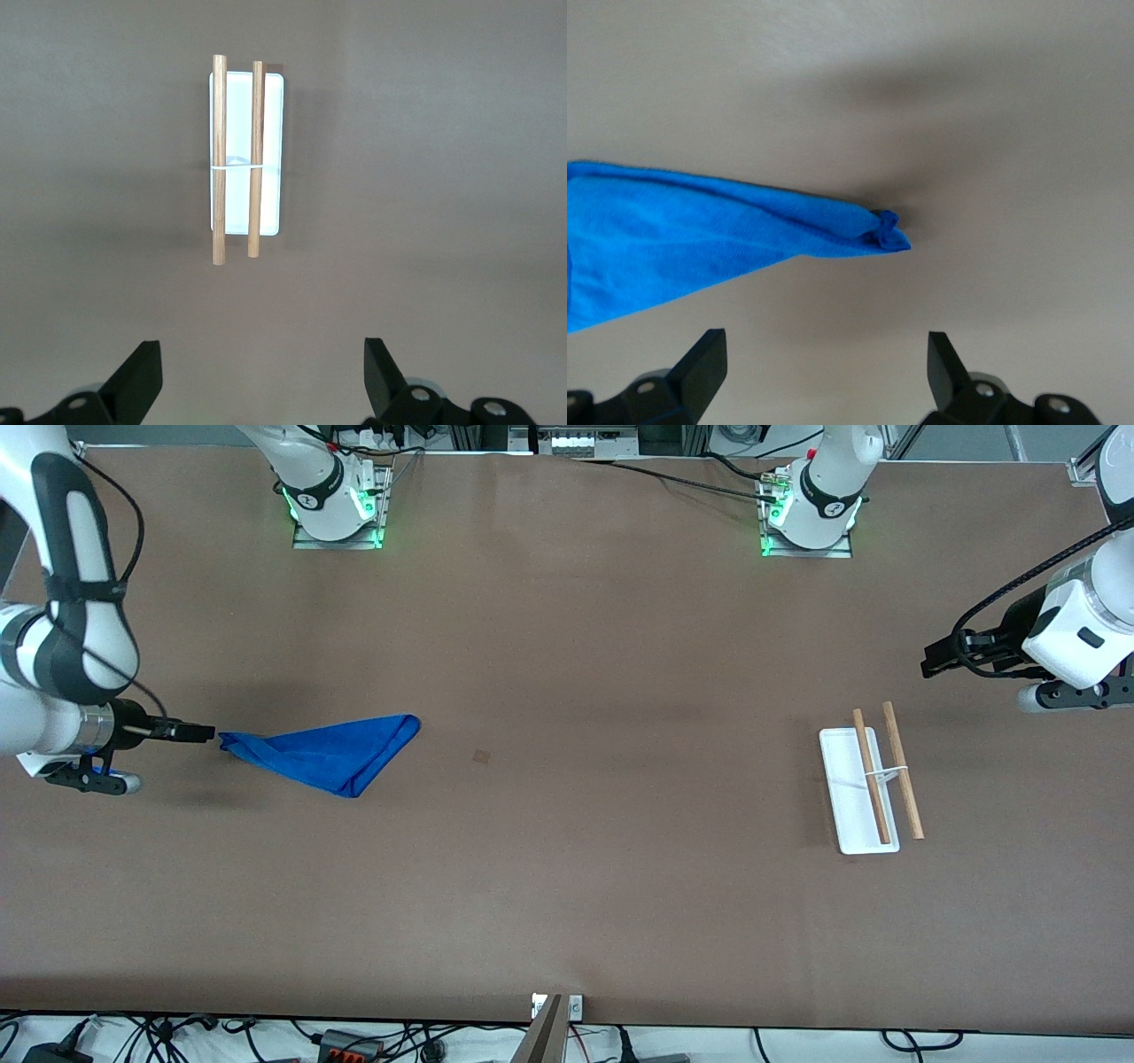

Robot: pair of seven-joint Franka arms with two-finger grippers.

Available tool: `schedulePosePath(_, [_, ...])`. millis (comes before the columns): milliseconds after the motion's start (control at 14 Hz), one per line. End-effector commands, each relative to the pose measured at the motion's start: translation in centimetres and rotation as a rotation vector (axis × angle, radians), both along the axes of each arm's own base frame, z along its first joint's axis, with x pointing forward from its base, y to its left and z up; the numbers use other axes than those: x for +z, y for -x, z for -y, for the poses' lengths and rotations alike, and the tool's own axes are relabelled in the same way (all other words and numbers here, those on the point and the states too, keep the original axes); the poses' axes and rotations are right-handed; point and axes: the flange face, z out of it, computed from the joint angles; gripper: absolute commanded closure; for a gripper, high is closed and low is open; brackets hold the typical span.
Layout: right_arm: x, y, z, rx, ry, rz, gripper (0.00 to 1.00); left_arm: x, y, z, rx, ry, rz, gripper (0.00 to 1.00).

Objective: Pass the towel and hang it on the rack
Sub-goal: 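Reach the right gripper to the blue towel's corner and grasp it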

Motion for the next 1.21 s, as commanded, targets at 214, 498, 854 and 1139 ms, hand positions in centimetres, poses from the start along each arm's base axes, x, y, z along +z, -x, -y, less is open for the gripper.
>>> schedulePosePath(214, [-6.6,0.4,4.1,-0.22,-0.164,-0.036,0.0,0.5,0.0,-0.3,-0.012,0.018,-0.003,0.0])
schedulePosePath(498, [-10.0,1.0,5.1,-0.309,-0.227,-0.05,0.0,0.5,0.1,-0.3,-0.012,0.019,-0.008,0.0])
schedulePosePath(854, [-11.7,2.3,6.1,-0.334,-0.24,-0.092,0.0,0.3,0.0,-1.5,-0.028,0.061,-0.01,0.0])
schedulePosePath(1139, [-12.7,2.8,6.4,-0.38,-0.229,-0.123,0.0,-0.3,-0.3,-3.3,-0.04,0.098,-0.015,0.0])
